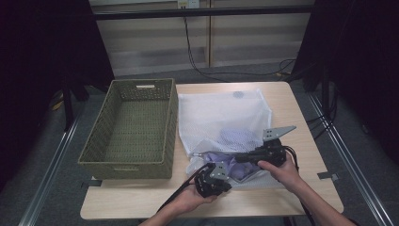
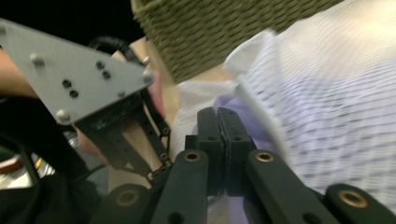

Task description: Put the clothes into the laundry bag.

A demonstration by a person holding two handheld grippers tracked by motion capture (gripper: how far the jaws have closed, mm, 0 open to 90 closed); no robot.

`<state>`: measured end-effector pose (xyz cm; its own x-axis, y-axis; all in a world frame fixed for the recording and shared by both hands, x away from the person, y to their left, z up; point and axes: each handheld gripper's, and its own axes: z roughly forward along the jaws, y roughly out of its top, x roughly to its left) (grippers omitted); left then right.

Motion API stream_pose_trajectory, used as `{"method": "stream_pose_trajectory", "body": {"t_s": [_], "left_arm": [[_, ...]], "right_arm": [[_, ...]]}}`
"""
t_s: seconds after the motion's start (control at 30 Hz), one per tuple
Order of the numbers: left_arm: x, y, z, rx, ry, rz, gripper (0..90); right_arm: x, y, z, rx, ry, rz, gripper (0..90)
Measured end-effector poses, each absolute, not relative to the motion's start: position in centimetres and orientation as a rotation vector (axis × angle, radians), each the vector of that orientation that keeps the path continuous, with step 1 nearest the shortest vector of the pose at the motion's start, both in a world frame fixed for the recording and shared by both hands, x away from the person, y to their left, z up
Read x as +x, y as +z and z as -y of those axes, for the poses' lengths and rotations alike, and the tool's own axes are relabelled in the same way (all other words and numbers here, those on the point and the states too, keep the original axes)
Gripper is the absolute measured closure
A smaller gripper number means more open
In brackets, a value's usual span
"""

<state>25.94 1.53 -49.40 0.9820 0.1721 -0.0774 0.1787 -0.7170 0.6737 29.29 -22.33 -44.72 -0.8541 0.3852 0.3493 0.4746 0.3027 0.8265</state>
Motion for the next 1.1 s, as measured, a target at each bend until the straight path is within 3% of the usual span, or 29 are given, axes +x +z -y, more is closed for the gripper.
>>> {"method": "stream_pose_trajectory", "body": {"t_s": [0.57, 1.1], "left_arm": [[25.9, -49.6, -1.6, 2.358, -0.049, -0.249, 90.0], [25.9, -49.4, -1.6, 2.383, -0.074, -0.225, 90.0]], "right_arm": [[30.0, -48.5, 19.7, -0.770, -1.377, 2.525, 90.0], [31.4, -50.0, 19.3, -0.841, -1.313, 2.560, 90.0]]}}
